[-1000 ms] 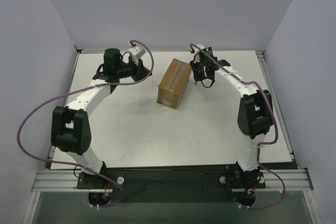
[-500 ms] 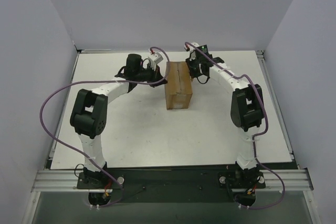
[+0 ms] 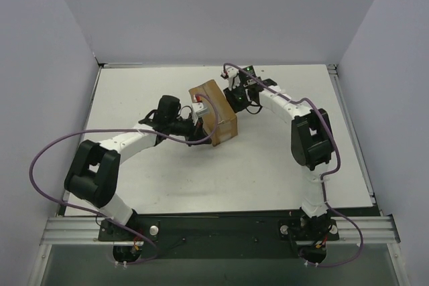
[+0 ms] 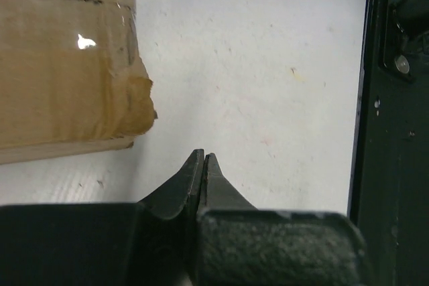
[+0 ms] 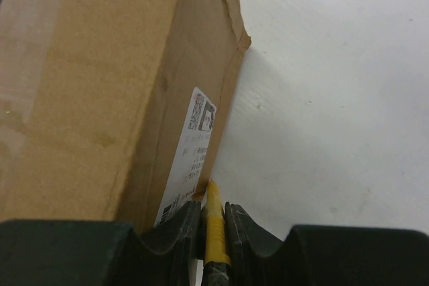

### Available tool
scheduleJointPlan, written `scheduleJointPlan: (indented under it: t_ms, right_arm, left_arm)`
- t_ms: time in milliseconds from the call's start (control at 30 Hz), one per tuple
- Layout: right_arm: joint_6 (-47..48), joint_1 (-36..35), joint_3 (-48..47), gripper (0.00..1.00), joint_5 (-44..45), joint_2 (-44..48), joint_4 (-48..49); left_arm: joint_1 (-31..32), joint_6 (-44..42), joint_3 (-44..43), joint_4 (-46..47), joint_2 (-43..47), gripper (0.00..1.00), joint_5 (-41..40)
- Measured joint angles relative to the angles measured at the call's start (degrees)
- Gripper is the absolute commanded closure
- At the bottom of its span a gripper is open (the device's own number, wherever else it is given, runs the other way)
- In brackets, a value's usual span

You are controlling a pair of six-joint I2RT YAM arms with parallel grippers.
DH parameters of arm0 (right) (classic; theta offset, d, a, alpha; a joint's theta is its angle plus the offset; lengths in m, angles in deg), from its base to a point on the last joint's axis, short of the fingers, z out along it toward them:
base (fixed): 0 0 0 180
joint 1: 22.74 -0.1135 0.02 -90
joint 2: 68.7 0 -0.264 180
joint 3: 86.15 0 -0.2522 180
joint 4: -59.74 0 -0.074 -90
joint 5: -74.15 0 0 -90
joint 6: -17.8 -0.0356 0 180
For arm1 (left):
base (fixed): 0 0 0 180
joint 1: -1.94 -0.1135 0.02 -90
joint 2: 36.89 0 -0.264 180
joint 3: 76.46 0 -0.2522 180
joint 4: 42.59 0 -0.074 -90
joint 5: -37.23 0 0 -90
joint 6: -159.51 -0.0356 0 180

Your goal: Unpack the express box

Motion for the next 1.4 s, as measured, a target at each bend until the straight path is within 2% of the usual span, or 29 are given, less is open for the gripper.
scheduleJointPlan:
  t_ms: [200,267,333,433,633,833,1000,1300,1400]
  right_arm:
    - [0.2,-0.7,-0.3,1.00,-0.7,0.0,-0.6]
    - [0.3,-0.5,-0.9,1.00,-0.7,0.0,-1.0]
    - [0.6,-0.1,-2.1,1.00,-0.5,0.0,-1.4]
    - [0.7,0.5,-3.8,1.00,-0.3,0.0,-1.4]
    - [0.4,1.3,-4.8,1.00,0.2,0.0,-1.4]
    - [-2.2,2.8,-4.7,1.00,-0.1,1.8,-1.4]
    - [-5.0,5.8,-4.7,1.00,-0.4,5.6,-1.4]
    - [-9.3,8.2,-4.0,1.00,-1.4,12.4,-1.4]
    - [-9.7,8.1,-3.9,1.00,-1.7,12.6,-1.4]
  left_arm:
    - [-2.8,-3.3,0.9,-7.1,4.3,0.98,-0.5]
    - [-5.3,-4.5,-1.9,-9.9,5.4,0.88,0.3]
    - [-8.9,-5.0,-6.8,-11.9,5.7,0.67,2.2]
    - [-13.2,-4.0,-15.9,-12.1,5.5,0.57,2.7]
    - [-14.3,2.3,-21.7,-1.0,1.9,0.55,0.3]
    - [-14.5,10.7,-28.9,6.3,-14.5,0.50,-1.6]
    - [-15.2,15.5,-35.5,7.2,-24.5,0.46,-1.8]
    - [-16.7,22.2,-39.3,13.4,-28.6,0.44,2.5]
    - [-16.6,25.7,-38.9,16.8,-29.6,0.36,5.4]
